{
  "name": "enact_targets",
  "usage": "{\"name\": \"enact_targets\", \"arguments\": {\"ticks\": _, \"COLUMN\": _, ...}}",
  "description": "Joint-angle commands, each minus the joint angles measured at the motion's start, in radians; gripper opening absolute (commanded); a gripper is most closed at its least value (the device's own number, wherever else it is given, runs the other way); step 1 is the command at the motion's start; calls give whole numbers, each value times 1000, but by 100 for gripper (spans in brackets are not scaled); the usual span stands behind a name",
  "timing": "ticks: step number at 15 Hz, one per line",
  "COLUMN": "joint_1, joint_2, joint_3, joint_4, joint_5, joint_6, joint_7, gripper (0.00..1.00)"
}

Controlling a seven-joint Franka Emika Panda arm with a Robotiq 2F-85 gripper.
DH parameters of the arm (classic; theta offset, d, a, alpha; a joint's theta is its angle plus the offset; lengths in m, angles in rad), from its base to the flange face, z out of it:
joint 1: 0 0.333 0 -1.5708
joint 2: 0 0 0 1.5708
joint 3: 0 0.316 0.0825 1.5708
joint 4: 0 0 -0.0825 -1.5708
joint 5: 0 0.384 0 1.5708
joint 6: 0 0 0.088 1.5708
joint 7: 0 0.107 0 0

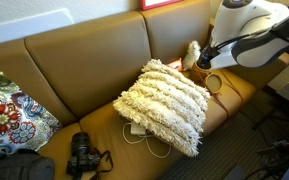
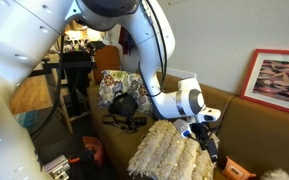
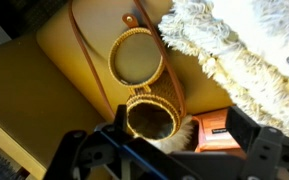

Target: Put the bag on the top of the pillow

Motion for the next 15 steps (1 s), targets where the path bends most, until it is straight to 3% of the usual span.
{"name": "enact_targets", "arguments": {"ticks": 1, "joint_1": 10, "joint_2": 156, "joint_3": -83, "joint_4": 255, "joint_5": 145, "joint_6": -92, "joint_7": -43, "gripper": 100}}
{"name": "enact_targets", "arguments": {"ticks": 7, "joint_1": -89, "joint_2": 349, "joint_3": -155, "joint_4": 599, "joint_5": 363, "joint_6": -251, "joint_7": -151, "gripper": 100}}
{"name": "enact_targets", "arguments": {"ticks": 15, "joint_1": -253, "joint_2": 600, "joint_3": -131, "joint_4": 920, "joint_5": 505, "joint_6": -414, "joint_7": -234, "gripper": 100}}
